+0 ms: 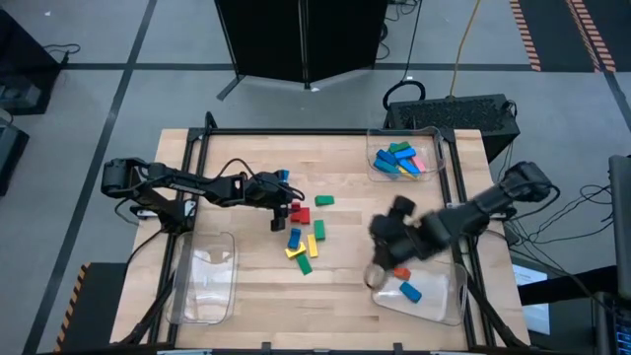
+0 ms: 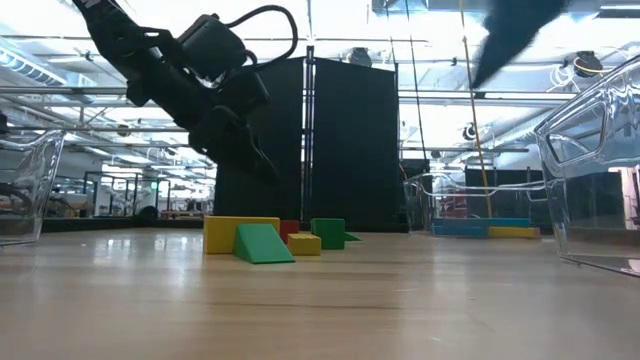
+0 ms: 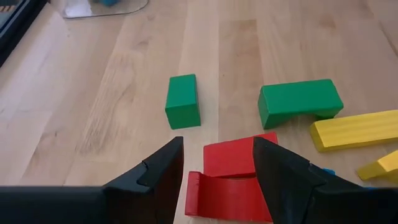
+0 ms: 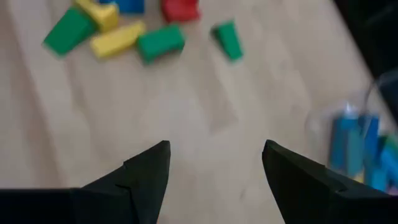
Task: Sort blocks by size
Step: Put the green triangle block into the bottom right transparent bin
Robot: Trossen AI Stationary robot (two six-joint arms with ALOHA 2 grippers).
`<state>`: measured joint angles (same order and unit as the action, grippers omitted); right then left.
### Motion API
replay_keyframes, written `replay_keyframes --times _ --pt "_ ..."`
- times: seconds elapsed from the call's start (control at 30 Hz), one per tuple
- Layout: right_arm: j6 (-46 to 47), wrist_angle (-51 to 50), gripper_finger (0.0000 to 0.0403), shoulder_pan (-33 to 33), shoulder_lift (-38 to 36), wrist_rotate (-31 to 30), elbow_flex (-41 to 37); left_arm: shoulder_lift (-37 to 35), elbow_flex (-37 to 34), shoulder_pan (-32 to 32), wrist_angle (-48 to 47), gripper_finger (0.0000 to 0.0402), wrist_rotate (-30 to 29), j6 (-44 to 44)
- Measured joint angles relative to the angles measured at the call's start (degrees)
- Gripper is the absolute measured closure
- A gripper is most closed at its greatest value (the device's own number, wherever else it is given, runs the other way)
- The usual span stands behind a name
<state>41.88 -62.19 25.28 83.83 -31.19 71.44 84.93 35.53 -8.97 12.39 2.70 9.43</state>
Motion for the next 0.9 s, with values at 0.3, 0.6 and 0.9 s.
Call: replay_keyframes --times 0.3,0.6,0.9 --pt "-29.5 17.5 0.0156 -19.6 3.7 12.1 0.0 0.0 0.0 0.0 1.5 0.0207 0.0 -1.1" --pt "-46.7 29.8 0.0156 -29.8 13.4 19.0 0.0 2.4 0.0 0.1 3.8 0.0207 1.3 -1.6" --pt "-56.0 37.2 0.0156 -35.3 21.2 27.5 0.0 4.5 0.0 0.0 5.3 0.0207 1.3 -1.6"
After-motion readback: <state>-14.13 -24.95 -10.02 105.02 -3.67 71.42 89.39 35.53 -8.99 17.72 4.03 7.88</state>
